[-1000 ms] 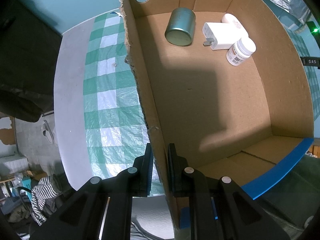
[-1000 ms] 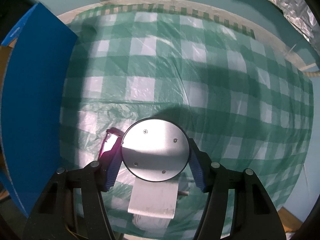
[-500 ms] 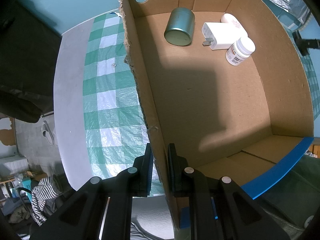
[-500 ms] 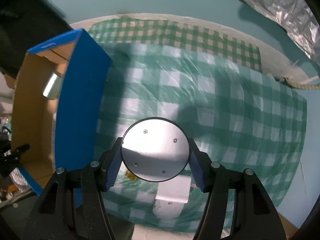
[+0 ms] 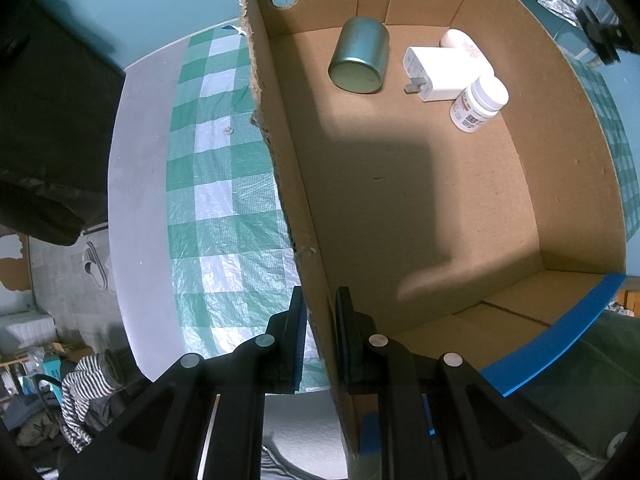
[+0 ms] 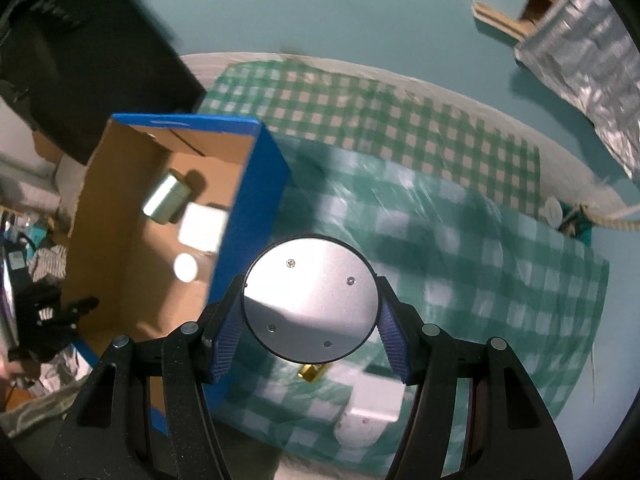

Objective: Organize rigid objects
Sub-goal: 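Carry the puck into the box and release it beside the jar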

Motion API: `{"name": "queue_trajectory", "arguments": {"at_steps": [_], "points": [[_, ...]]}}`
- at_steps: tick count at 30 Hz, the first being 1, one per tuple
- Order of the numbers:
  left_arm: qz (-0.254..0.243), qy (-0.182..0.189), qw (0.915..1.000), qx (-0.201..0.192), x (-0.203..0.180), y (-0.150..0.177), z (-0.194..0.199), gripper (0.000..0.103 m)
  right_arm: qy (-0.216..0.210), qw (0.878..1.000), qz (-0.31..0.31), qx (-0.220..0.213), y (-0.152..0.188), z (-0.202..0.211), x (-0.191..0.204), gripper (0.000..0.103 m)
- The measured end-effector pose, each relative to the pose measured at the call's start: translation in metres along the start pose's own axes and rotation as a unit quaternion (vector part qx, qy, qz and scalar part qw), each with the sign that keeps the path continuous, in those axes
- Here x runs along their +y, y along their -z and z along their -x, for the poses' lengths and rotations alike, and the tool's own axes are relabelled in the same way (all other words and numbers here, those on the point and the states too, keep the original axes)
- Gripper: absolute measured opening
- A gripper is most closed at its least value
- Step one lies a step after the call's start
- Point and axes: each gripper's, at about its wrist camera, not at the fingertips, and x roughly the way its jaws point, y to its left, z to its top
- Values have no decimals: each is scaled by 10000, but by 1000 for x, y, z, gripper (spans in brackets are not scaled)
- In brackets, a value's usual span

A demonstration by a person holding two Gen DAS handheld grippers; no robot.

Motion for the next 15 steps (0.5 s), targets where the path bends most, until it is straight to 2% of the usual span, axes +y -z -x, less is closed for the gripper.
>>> {"name": "queue_trajectory", "arguments": {"at_steps": [15], "points": [[88,-3,9999,-60,3,4,0,14,-206,9962,838,-130,-45,-11,70,62]]}}
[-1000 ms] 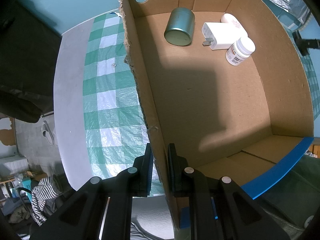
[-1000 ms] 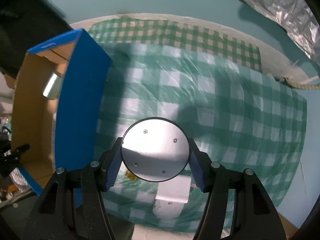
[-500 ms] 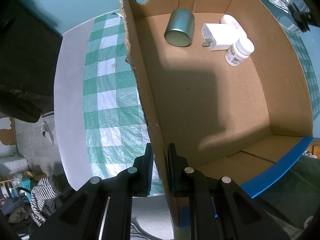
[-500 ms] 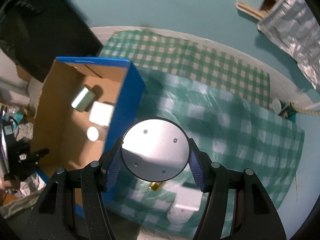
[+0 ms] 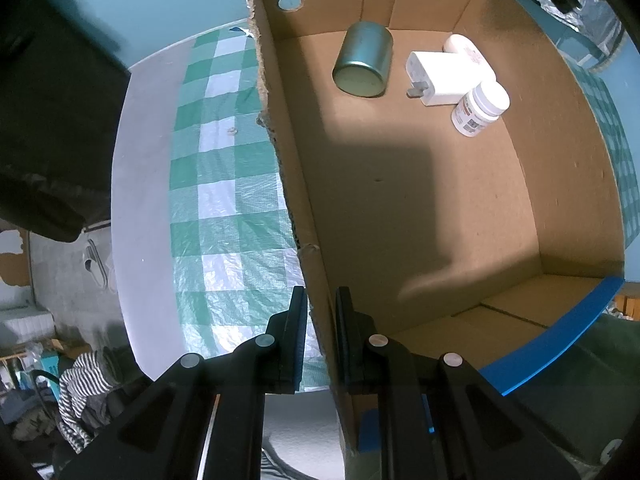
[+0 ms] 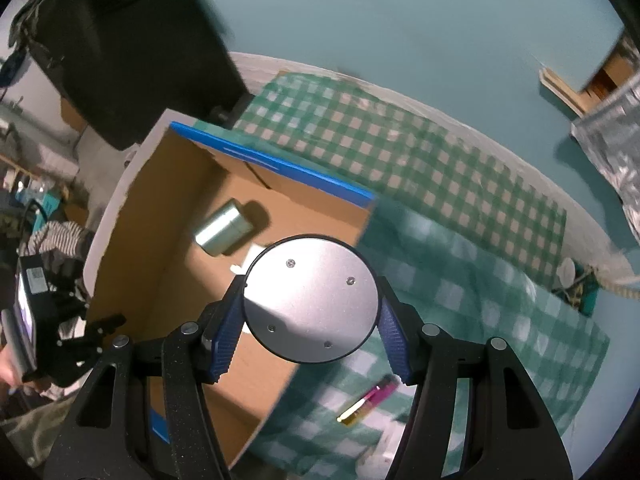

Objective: Organize rigid objects
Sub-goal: 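Carry the puck into the box and release it beside the jar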

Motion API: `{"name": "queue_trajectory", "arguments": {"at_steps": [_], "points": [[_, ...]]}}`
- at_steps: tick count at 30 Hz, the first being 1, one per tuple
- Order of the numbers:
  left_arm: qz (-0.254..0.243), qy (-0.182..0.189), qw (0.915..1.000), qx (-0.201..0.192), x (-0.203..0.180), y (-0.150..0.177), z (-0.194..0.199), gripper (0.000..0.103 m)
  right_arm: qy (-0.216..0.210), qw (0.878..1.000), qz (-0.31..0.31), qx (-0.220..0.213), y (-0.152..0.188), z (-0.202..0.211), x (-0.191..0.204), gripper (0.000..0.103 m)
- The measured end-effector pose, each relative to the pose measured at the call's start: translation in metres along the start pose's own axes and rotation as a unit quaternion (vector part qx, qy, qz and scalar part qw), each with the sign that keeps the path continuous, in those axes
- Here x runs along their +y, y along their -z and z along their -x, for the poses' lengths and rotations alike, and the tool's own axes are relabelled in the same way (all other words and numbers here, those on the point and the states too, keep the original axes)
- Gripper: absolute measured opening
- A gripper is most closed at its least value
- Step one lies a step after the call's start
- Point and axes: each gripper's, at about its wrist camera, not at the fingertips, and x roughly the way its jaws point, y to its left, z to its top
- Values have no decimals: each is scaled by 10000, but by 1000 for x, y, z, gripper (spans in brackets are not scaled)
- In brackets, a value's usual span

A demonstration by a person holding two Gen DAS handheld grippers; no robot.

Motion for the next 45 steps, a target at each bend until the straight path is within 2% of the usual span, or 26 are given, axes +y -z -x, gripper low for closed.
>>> {"name": "queue_trajectory", "arguments": {"at_steps": [16,27,33,45], "points": [[-57,-99,9999,-29,-5,2,1,14,-77,9977,581,348,-33,-60,36,62],[-29,-144,9999,-37,-6,5,2,14,-119,9981,302,529,-38,-93,23,62],[-43,-119,9999,-17,-7,5,1,14,47,9986,340,403,-41,-92,25,62],[-47,-86,10000,-1,-4,4,2,14,5,9993,185,315,-35,-84,19,62]]}}
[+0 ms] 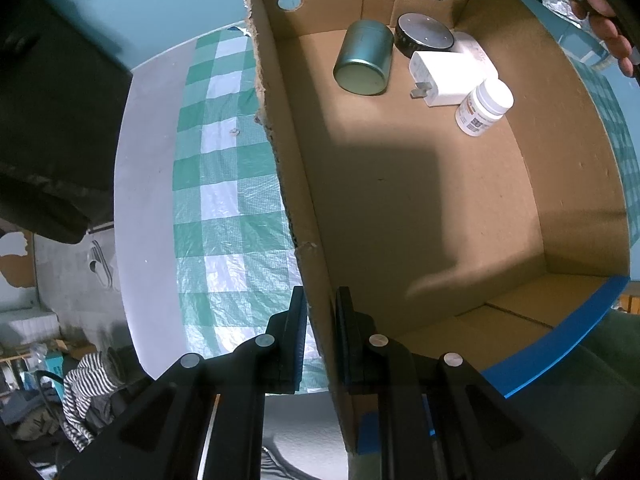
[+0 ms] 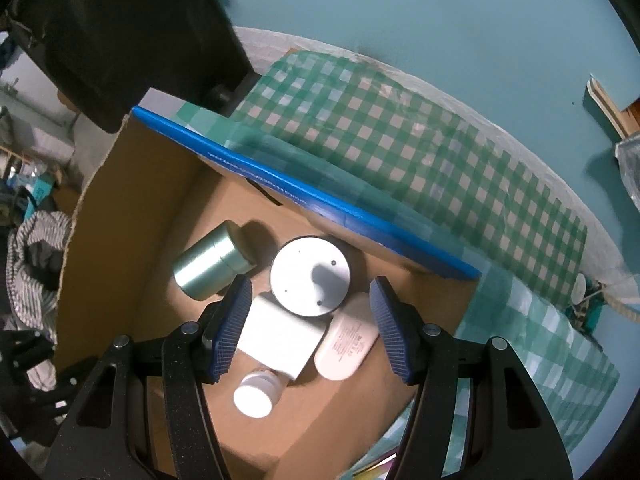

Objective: Organize rigid objects
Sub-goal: 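Carry the puck into the box and release it beside the jar, then move the right tool back to the pink-gold lighter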

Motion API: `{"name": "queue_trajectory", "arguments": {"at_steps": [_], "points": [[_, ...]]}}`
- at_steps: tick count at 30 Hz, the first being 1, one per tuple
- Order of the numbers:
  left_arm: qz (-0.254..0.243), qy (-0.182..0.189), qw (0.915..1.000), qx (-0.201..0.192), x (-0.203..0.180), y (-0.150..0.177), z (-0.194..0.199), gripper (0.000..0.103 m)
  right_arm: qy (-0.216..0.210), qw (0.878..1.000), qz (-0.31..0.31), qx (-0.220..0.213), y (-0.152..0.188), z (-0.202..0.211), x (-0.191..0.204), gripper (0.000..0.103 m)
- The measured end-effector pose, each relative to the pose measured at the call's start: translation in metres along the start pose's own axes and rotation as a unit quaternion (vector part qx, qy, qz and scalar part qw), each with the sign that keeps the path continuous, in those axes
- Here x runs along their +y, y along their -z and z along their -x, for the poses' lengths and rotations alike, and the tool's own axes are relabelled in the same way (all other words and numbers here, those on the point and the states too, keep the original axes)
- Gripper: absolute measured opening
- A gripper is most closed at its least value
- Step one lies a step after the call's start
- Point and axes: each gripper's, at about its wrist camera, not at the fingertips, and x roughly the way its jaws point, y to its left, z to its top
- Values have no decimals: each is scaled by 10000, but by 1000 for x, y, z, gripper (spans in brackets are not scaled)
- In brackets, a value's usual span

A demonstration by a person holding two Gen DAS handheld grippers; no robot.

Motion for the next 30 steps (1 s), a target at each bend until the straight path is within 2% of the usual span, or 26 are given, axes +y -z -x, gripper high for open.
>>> {"name": "queue_trajectory", "arguments": {"at_steps": [18,30], "points": [[-59,40,10000,32,2,-1,-1,14,119,9993,-296,-177,15,49,-11,62],[-133,77,9999,56,1,0,-1,15,74,9954,-920,-247,55,73,-38,63]]}}
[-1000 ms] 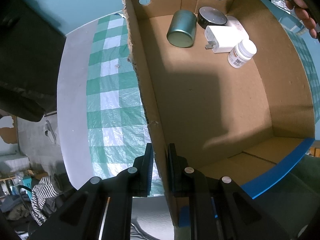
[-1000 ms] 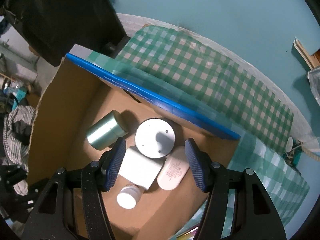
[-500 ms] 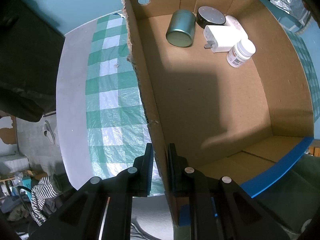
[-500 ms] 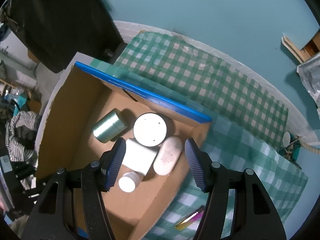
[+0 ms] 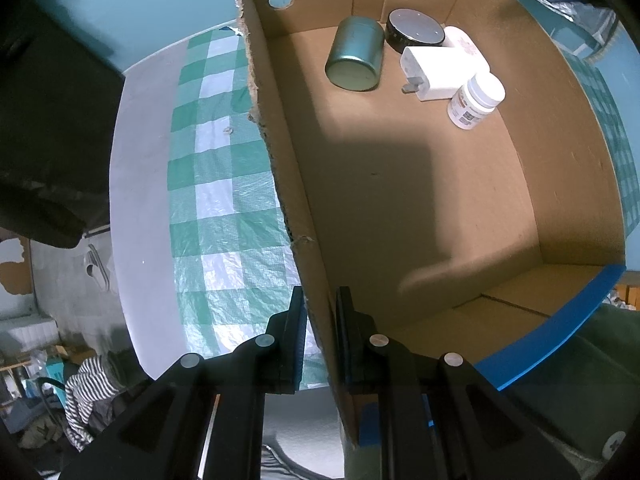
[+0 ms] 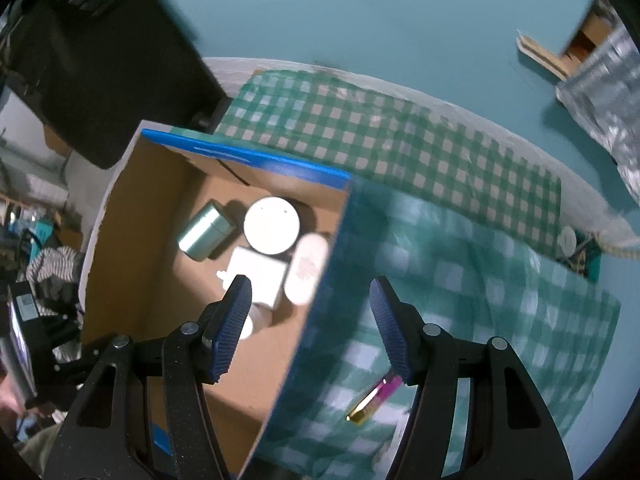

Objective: Organize rigid objects
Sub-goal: 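Move the right tool back to the pink-gold lighter, then grasp the pink-gold SANY lighter with the right tool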

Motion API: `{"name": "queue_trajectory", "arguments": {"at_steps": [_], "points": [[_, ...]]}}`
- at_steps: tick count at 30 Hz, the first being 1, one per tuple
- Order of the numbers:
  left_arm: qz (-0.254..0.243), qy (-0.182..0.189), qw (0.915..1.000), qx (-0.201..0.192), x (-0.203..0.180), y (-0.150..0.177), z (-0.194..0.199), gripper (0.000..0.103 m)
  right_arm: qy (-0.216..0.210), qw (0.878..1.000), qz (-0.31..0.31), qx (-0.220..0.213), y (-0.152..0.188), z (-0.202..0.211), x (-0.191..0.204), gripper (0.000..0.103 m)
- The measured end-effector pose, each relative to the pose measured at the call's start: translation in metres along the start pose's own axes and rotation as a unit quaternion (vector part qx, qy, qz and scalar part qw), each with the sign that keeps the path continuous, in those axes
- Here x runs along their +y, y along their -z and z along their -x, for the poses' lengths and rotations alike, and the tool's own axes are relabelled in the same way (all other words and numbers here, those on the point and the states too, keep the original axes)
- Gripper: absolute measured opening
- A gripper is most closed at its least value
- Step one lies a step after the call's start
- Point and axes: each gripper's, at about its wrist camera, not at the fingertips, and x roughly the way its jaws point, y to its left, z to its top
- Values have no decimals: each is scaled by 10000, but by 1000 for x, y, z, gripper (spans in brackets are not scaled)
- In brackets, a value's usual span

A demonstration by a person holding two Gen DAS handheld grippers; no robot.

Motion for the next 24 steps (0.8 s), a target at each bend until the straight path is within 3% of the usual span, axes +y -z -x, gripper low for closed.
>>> {"name": "queue_trajectory", "arguments": {"at_steps": [14,24], "points": [[-83,-3,10000,11,-4,0,2,15,106,9948,-918,429,62,-15,-52,63],[-69,7,10000,12,-3,0,2,15,226,9878,-1329,784,91,-56,-65,63]]}}
